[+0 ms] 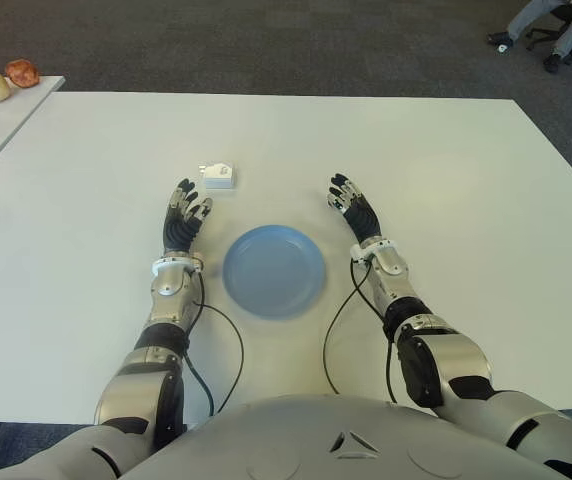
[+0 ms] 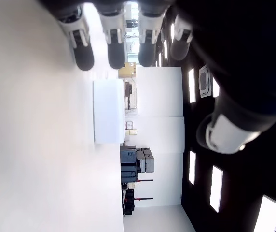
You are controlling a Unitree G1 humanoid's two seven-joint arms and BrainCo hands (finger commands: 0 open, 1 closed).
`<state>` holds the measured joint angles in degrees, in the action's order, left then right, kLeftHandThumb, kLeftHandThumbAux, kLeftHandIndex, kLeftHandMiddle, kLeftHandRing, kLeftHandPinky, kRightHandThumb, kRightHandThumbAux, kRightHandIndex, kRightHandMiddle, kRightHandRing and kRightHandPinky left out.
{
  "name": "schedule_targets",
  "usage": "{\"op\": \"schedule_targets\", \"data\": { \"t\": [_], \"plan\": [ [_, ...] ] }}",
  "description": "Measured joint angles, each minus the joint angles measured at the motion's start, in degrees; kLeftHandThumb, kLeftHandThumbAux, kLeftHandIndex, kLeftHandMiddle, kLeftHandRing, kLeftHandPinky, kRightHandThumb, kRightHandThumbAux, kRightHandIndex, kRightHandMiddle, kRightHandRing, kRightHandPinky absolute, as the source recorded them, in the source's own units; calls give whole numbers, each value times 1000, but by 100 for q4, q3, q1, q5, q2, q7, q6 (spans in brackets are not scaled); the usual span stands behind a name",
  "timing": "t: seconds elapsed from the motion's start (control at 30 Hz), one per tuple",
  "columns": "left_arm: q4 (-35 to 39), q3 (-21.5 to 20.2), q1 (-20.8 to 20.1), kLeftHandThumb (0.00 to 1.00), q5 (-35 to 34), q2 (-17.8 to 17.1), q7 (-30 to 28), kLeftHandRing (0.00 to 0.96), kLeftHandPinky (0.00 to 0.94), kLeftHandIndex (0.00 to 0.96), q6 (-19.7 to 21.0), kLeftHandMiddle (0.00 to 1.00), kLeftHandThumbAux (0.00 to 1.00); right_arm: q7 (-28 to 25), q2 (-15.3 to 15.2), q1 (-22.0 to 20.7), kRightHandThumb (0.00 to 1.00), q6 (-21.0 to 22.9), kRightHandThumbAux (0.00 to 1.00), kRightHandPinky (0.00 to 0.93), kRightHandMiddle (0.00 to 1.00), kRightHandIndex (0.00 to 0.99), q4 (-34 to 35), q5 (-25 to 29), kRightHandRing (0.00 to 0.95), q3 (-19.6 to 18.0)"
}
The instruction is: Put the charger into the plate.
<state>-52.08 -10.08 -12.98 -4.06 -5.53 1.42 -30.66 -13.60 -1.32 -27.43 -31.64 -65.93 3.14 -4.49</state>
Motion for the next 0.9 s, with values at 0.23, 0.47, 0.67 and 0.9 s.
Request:
{"op": "schedule_targets", "data": {
  "t": [0.23, 0.47, 0.67, 0.9],
  "plan": [
    [-46, -22, -29, 72, -3, -35, -36, 114, 148, 57, -3, 111, 625, -49, 14, -7, 0, 0, 593, 72, 91, 74, -13, 7, 73, -47],
    [-159, -78, -120, 63, 8, -175, -15, 109, 128, 63, 0, 109, 653, -56, 32, -11, 0, 0, 605, 74, 89, 71, -14, 6, 72, -69],
    [574, 55, 30, 69, 681, -528, 644, 52, 44, 25, 575, 51, 678, -21, 61, -31, 0, -1, 611, 90, 85, 67, 5, 5, 73, -73],
    [1221, 180, 43, 77, 1176, -884, 1080, 8, 16, 2, 1210, 7, 692, 54, 110, -46, 0, -1, 610, 89, 82, 70, 10, 2, 70, -72]
  ]
}}
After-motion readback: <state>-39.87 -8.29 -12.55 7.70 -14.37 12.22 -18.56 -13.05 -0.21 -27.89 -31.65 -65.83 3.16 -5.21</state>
